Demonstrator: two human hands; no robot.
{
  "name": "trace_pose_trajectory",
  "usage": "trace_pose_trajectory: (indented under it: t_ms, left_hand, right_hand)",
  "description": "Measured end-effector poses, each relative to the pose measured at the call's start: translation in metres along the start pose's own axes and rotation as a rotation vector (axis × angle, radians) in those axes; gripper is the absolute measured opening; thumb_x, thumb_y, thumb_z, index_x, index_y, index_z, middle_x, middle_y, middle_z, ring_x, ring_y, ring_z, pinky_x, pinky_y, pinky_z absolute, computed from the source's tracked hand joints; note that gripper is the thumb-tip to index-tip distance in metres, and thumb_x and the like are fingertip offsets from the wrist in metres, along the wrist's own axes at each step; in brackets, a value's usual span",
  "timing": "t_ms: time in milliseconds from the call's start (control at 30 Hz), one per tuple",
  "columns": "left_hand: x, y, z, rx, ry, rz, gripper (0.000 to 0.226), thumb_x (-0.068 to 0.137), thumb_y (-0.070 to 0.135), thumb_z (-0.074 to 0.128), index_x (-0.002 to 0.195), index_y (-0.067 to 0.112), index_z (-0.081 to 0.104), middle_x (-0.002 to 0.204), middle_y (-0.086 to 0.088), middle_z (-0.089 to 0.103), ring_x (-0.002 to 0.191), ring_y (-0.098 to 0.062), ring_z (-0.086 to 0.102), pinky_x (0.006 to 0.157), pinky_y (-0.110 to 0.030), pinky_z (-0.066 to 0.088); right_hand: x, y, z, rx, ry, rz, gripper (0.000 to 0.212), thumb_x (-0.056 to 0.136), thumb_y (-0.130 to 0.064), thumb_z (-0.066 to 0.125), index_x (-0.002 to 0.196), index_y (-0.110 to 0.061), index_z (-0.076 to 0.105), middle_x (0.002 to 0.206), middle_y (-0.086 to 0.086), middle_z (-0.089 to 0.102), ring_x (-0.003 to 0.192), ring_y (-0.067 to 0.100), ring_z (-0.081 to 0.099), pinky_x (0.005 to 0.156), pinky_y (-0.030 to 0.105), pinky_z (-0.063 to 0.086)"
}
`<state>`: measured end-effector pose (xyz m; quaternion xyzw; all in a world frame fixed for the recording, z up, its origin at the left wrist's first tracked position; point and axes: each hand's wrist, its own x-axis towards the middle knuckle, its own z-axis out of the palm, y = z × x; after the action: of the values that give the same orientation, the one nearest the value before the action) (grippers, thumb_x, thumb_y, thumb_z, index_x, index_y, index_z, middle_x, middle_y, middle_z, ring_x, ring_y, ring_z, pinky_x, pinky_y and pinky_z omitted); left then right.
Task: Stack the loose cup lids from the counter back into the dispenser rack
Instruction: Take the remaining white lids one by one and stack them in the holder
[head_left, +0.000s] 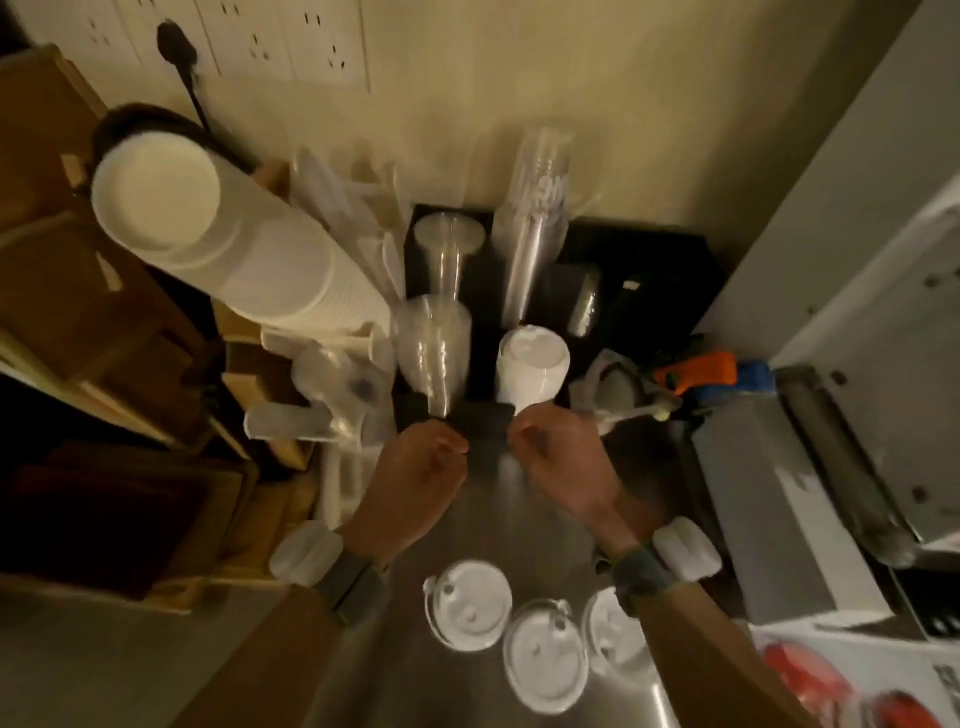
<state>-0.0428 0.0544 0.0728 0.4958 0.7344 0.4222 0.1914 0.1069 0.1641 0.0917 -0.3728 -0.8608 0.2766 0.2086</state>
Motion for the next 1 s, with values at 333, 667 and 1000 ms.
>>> trace_pose_trajectory:
  t_ms: [333,667,1000]
  left_hand:
    - [-0.096,-0.067,0.049,0.079,-0.23,-0.352,0.023,0.079,0.007,0.071,0.098,-0.003,0.063,0.101,-0.022,0.067,0.099,-0.032,0.062,0.089,-0.035,0.047]
    - [-0.105,-0.06,0.065,0.005,-0.24,-0.52,0.025,0.077,0.016,0.066,0.094,0.009,0.049,0.094,-0.015,0.066,0.082,-0.035,0.066,0.077,-0.048,0.056]
    - [-0.021,-0.005,0.031,-0.063,-0.123,-0.341,0.043,0.075,0.006,0.068,0.115,0.009,0.052,0.106,-0.009,0.061,0.097,-0.025,0.062,0.076,-0.027,0.05]
  right_hand:
    - [-0.108,0.044,0.095,-0.017,-0.176,0.341,0.012,0.083,-0.013,0.054,0.086,-0.013,0.065,0.085,0.007,0.067,0.082,0.028,0.063,0.063,0.02,0.042]
    - [-0.111,0.052,0.109,-0.036,-0.146,0.357,0.011,0.078,-0.014,0.063,0.089,-0.014,0.064,0.085,0.006,0.063,0.083,0.029,0.062,0.07,0.025,0.042]
    - [-0.033,0.017,0.022,0.041,0.062,0.213,0.025,0.086,-0.015,0.061,0.11,-0.017,0.066,0.108,0.007,0.063,0.093,0.022,0.061,0.076,0.026,0.052]
